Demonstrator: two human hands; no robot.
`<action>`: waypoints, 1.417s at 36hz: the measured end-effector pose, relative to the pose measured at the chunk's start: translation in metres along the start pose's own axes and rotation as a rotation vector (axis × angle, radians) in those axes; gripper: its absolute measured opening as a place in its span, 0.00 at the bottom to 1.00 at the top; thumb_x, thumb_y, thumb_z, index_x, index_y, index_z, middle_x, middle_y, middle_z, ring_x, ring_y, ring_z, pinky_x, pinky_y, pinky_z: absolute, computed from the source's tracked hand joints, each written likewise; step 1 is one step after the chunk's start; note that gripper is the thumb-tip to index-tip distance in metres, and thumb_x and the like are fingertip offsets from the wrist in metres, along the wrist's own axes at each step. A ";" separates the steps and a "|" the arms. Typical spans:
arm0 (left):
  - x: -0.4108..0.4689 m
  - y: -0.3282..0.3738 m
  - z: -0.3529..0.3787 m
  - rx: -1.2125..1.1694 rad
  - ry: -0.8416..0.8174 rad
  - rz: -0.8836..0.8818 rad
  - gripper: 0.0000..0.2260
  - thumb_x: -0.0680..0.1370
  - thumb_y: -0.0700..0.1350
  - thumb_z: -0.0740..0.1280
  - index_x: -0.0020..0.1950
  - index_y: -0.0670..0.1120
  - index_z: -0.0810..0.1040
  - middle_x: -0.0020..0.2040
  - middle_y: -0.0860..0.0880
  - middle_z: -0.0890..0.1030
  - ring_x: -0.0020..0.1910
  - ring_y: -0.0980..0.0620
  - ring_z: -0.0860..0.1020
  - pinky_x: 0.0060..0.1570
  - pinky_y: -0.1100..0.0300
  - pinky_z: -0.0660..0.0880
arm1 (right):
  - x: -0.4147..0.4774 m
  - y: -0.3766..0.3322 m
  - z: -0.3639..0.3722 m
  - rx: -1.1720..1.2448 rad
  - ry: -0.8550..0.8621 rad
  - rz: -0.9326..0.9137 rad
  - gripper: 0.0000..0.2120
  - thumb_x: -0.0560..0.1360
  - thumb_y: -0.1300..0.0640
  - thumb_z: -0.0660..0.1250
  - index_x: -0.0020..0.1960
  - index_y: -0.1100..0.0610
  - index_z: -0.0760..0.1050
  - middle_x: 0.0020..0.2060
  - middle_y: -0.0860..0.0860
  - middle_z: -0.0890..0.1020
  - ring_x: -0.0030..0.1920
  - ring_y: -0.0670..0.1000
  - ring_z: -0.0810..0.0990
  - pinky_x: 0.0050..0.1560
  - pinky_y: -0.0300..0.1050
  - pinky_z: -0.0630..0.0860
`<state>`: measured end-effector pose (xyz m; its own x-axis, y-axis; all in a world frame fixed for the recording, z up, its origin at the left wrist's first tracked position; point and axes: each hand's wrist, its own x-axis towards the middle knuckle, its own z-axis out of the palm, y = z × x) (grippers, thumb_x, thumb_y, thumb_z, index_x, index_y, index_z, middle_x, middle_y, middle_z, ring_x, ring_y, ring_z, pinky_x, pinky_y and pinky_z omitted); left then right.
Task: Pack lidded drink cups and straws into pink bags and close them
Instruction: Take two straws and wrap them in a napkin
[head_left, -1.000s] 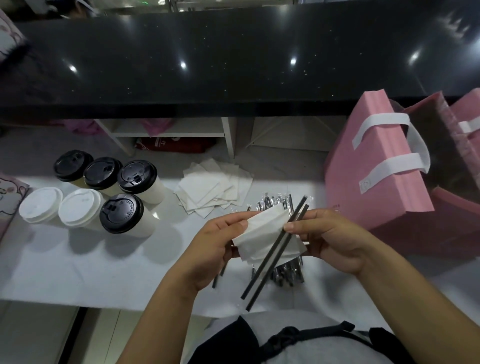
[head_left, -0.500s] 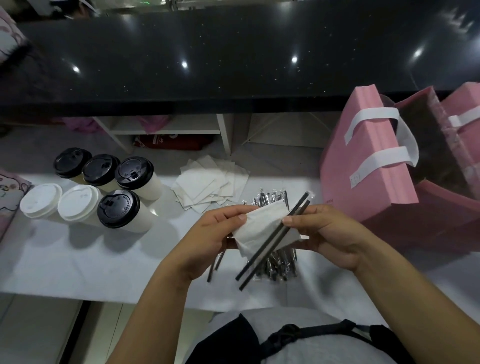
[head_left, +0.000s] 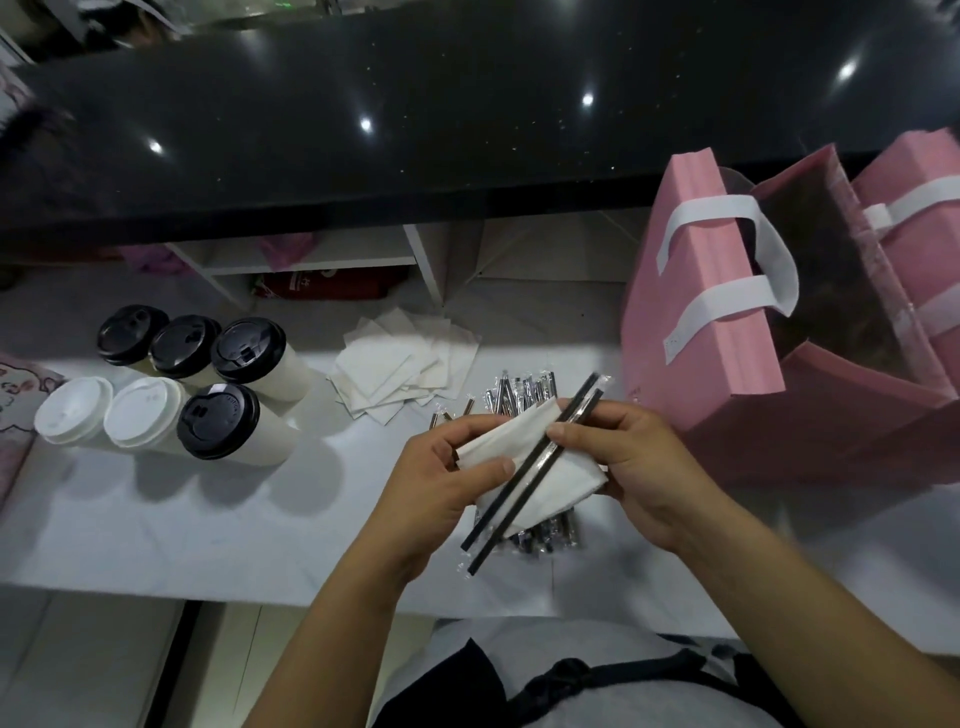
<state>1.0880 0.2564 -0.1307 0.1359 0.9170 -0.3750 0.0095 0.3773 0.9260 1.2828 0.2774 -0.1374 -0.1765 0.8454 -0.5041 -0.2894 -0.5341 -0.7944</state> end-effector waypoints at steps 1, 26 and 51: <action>-0.001 0.000 0.002 -0.014 0.002 -0.015 0.15 0.72 0.39 0.74 0.56 0.51 0.85 0.51 0.43 0.86 0.48 0.42 0.85 0.44 0.52 0.82 | 0.000 0.001 -0.001 0.012 -0.001 -0.006 0.10 0.72 0.67 0.72 0.52 0.59 0.84 0.42 0.54 0.87 0.37 0.50 0.85 0.32 0.40 0.79; -0.089 -0.031 -0.031 -0.350 0.092 -0.357 0.17 0.76 0.43 0.71 0.64 0.39 0.81 0.63 0.35 0.80 0.56 0.40 0.81 0.52 0.49 0.80 | 0.007 0.045 0.038 -0.132 -0.499 0.074 0.12 0.63 0.59 0.77 0.46 0.56 0.87 0.44 0.56 0.87 0.45 0.55 0.86 0.46 0.45 0.82; -0.252 -0.097 -0.336 -0.504 0.306 -0.076 0.21 0.65 0.41 0.79 0.57 0.44 0.82 0.53 0.43 0.86 0.51 0.44 0.85 0.44 0.54 0.82 | -0.059 0.175 0.380 -0.316 -0.544 0.189 0.21 0.68 0.43 0.76 0.52 0.59 0.85 0.47 0.55 0.85 0.46 0.56 0.84 0.45 0.50 0.81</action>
<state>0.7195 0.0322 -0.1404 -0.1388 0.8525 -0.5039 -0.4738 0.3897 0.7897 0.8854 0.1367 -0.1181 -0.6715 0.5751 -0.4673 0.0687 -0.5796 -0.8120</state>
